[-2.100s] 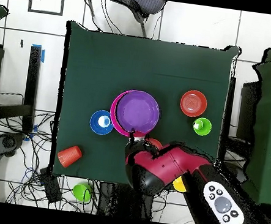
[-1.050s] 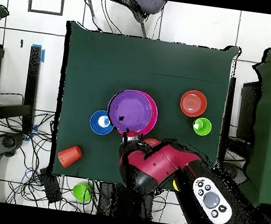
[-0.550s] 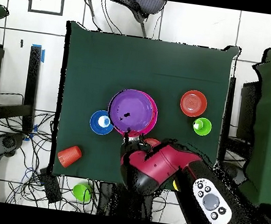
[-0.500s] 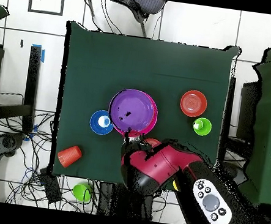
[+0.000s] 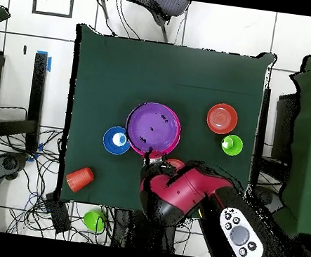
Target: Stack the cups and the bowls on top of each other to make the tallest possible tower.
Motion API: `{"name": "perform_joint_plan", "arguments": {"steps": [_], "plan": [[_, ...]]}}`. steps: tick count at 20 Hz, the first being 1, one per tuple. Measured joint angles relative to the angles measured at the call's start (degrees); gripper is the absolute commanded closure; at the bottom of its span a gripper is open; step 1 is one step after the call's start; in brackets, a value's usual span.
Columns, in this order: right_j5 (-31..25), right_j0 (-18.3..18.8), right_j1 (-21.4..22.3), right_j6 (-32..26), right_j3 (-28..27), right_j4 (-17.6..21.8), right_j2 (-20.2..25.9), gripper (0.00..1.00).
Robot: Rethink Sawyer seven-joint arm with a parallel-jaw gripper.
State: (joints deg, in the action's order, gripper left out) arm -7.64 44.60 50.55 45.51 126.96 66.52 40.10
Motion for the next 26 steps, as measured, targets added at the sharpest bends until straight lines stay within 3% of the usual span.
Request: {"name": "perform_joint_plan", "arguments": {"steps": [26], "plan": [[0.24, -0.74, 0.39, 0.00, -0.48, 0.15, -1.45, 1.00]]}}
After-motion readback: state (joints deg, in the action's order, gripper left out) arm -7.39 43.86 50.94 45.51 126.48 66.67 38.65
